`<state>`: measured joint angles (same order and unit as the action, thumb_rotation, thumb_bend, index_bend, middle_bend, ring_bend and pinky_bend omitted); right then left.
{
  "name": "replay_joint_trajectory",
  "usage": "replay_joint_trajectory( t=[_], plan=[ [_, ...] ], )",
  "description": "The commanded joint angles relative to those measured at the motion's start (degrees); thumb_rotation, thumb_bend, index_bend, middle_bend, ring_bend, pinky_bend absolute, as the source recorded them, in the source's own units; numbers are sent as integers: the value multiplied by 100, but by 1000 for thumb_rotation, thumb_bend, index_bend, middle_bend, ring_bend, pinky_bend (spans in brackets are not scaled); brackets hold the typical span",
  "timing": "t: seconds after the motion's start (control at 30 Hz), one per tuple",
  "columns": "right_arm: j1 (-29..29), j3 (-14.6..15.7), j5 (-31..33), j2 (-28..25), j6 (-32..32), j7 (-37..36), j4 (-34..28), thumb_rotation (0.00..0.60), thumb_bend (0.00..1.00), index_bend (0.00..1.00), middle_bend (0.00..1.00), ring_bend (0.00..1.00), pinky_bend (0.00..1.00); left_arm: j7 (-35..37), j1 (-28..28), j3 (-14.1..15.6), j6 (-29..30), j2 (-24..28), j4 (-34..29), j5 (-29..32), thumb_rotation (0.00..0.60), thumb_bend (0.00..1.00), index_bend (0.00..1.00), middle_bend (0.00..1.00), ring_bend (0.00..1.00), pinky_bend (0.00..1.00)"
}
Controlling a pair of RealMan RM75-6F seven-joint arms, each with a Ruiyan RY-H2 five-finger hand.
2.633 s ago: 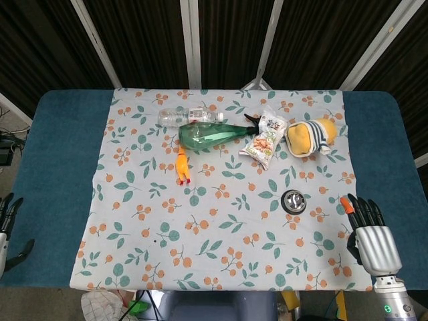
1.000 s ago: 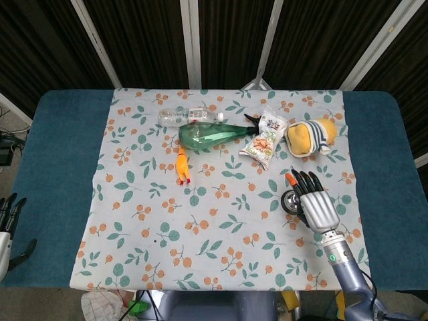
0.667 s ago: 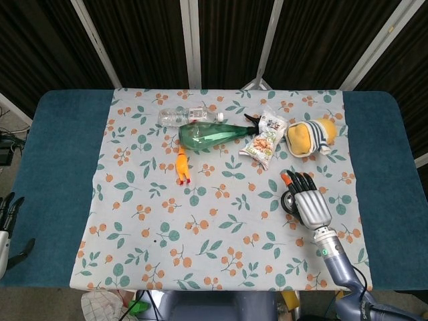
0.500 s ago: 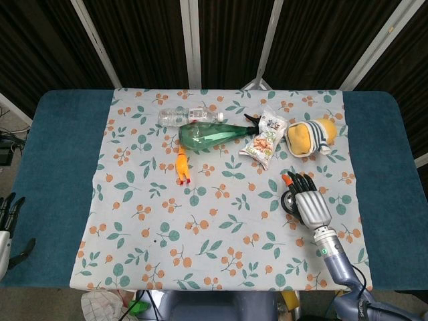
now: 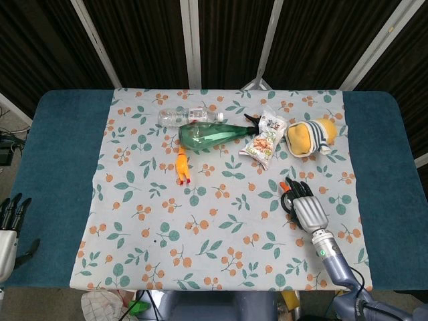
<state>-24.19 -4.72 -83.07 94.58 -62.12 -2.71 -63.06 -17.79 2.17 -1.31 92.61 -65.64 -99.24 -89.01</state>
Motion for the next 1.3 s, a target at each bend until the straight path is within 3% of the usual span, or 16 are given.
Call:
replay_joint_trajectory(
  t=[0.03, 0.27, 0.63, 0.93, 1.1, 1.3],
  plan=[
    [-26, 64, 35, 6, 146, 2, 35, 600, 1000, 17, 0, 0, 0, -1, 0, -4, 0, -1, -3, 9, 600, 404, 48, 0, 29, 165],
    [-82, 33, 27, -175, 146, 70, -271, 600, 1000, 17, 0, 0, 0, 19, -2, 6, 0, 12, -9, -4, 600, 405, 48, 0, 29, 165],
    [349, -253, -633, -1417, -1611, 201, -2176, 600, 1000, 17, 0, 0, 0, 132, 20, 8, 55, 56, -8, -25, 600, 404, 47, 0, 29, 165],
    [1115, 365, -1082, -2340, -2404, 675, -3135, 600, 1000, 17, 0, 0, 0, 216, 44, 40, 106, 89, -17, -99, 600, 404, 48, 0, 29, 165],
    [1533, 647, -1240, -2521, -2830, 884, -3142, 600, 1000, 17, 0, 0, 0, 371, 82, 39, 184, 147, -9, -118, 600, 404, 48, 0, 29, 165],
    [1836, 702, -1134, -2589, -3082, 1103, -3121, 600, 1000, 17, 0, 0, 0, 501, 143, 92, 288, 210, -1, -227, 600, 404, 47, 0, 29, 165]
  ],
)
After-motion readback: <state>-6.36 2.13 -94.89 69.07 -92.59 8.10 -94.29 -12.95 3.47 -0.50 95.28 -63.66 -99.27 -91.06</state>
